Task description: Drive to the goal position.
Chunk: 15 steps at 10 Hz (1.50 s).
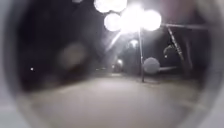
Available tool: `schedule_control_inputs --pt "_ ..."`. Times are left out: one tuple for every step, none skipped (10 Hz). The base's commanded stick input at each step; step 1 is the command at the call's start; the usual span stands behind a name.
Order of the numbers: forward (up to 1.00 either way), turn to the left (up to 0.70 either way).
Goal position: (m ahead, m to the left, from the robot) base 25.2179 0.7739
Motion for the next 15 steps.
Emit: schedule_control_inputs --pt "1.00 0.00" --pt "1.00 0.00" --pt "1.00 0.00" --pt "1.00 0.00" --pt "1.00 0.00" --pt "1.00 0.00" --pt "1.00 0.00" --pt "1.00 0.00" --pt "1.00 0.00" --pt "1.00 0.00" --pt "1.00 0.00" --pt "1.00 0.00" --pt "1.00 0.00" --pt "1.00 0.00" --pt "1.00 0.00"
